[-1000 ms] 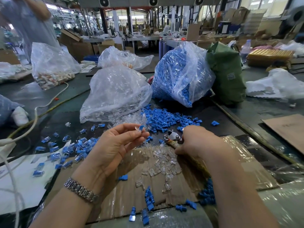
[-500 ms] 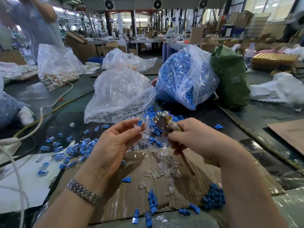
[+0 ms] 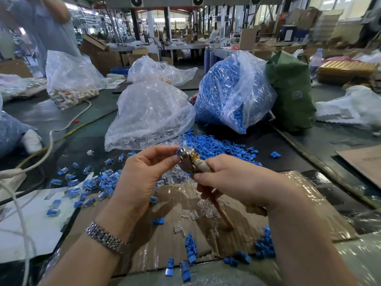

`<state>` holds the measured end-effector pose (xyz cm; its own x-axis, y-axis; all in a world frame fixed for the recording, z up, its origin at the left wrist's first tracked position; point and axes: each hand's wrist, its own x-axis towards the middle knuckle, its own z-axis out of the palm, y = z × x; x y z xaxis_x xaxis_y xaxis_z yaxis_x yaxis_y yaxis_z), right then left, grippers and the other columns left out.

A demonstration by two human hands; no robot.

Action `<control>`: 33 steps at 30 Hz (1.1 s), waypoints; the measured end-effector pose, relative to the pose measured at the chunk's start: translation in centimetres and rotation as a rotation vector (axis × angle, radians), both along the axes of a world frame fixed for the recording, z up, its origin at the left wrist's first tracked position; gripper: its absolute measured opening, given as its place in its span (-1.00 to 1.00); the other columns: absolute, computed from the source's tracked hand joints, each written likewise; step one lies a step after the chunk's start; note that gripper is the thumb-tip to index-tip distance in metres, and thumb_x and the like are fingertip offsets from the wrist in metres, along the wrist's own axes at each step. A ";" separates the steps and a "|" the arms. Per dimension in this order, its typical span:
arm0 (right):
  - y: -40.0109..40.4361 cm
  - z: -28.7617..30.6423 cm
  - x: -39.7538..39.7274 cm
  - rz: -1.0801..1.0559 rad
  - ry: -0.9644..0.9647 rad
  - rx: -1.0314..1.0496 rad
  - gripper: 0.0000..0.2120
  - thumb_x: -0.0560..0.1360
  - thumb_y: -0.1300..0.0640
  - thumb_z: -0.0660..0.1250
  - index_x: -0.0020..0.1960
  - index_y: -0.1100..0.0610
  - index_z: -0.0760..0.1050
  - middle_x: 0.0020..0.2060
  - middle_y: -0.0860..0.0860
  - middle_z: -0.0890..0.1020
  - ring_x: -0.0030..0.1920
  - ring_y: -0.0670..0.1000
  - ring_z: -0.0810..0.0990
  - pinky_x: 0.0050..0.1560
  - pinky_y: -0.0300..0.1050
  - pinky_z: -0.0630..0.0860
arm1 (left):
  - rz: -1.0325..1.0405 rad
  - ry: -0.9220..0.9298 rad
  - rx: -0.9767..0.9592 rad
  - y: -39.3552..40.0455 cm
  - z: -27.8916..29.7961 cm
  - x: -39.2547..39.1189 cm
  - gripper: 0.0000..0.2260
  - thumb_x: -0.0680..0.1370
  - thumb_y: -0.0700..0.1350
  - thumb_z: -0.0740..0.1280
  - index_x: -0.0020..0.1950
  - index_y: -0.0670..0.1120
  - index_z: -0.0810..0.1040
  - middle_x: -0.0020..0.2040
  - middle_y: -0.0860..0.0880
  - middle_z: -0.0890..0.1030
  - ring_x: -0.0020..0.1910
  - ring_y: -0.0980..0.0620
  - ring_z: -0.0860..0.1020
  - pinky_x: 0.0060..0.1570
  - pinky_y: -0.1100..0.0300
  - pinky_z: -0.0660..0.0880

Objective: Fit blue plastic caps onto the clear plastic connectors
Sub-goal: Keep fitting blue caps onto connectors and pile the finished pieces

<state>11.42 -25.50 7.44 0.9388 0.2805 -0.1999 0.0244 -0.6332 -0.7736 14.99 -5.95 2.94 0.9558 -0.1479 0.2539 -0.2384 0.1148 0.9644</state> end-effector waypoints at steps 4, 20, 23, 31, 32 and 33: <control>0.5 -0.1 -0.1 0.017 -0.018 -0.012 -0.68 0.68 -0.04 0.21 -0.16 0.12 0.41 -0.28 0.05 0.60 -0.23 0.10 0.72 0.04 0.18 0.63 | 0.039 -0.055 0.047 -0.2 -0.1 -0.3 -0.79 0.39 -0.10 0.50 0.01 0.03 0.75 -0.02 -0.01 0.76 0.05 0.07 0.70 0.06 0.35 0.57; -1.2 -0.5 0.6 -0.128 -0.066 -0.037 -0.58 0.58 -0.26 0.28 -0.02 0.13 0.51 -0.22 0.08 0.70 -0.23 0.11 0.71 -0.12 0.06 0.64 | 0.150 -0.069 0.161 0.9 0.5 -0.2 -0.80 0.51 -0.18 0.47 0.03 0.11 0.72 -0.02 0.02 0.73 -0.01 0.09 0.67 0.03 0.27 0.60; -2.5 -1.3 1.6 -0.305 -0.173 -0.226 -0.70 0.58 -0.16 0.31 0.20 -0.01 0.43 -0.18 -0.01 0.60 -0.19 0.04 0.61 -0.07 0.02 0.55 | 0.168 -0.063 0.409 1.2 0.5 -0.2 -0.82 0.57 -0.22 0.39 -0.06 0.06 0.71 -0.21 0.10 0.68 -0.28 0.13 0.55 -0.20 0.34 0.49; -2.3 -3.6 2.8 -0.370 -0.045 -0.587 -0.61 0.60 -0.01 0.29 0.39 -0.21 0.33 0.22 0.13 0.39 0.24 0.24 0.44 0.33 0.24 0.40 | 0.054 -0.194 1.191 0.5 -0.5 -0.9 -0.83 0.54 -0.06 0.34 -0.26 0.02 0.56 -0.18 0.10 0.54 -0.17 0.21 0.47 0.04 0.07 0.38; -2.2 -3.6 2.8 -0.370 -0.047 -0.603 -0.63 0.60 -0.03 0.29 0.39 -0.20 0.33 0.24 0.14 0.38 0.26 0.24 0.42 0.33 0.26 0.38 | 0.030 -0.188 1.242 0.6 -0.5 -0.9 -0.83 0.53 -0.02 0.33 -0.27 0.04 0.55 -0.18 0.10 0.53 -0.15 0.22 0.46 0.05 0.06 0.34; -2.2 -3.6 2.9 -0.371 -0.055 -0.611 -0.64 0.61 -0.06 0.29 0.38 -0.20 0.35 0.26 0.14 0.38 0.27 0.24 0.41 0.33 0.26 0.37 | 0.004 -0.183 1.270 0.6 -0.5 -0.9 -0.84 0.50 0.03 0.32 -0.27 0.05 0.53 -0.17 0.10 0.51 -0.13 0.23 0.45 0.04 0.06 0.28</control>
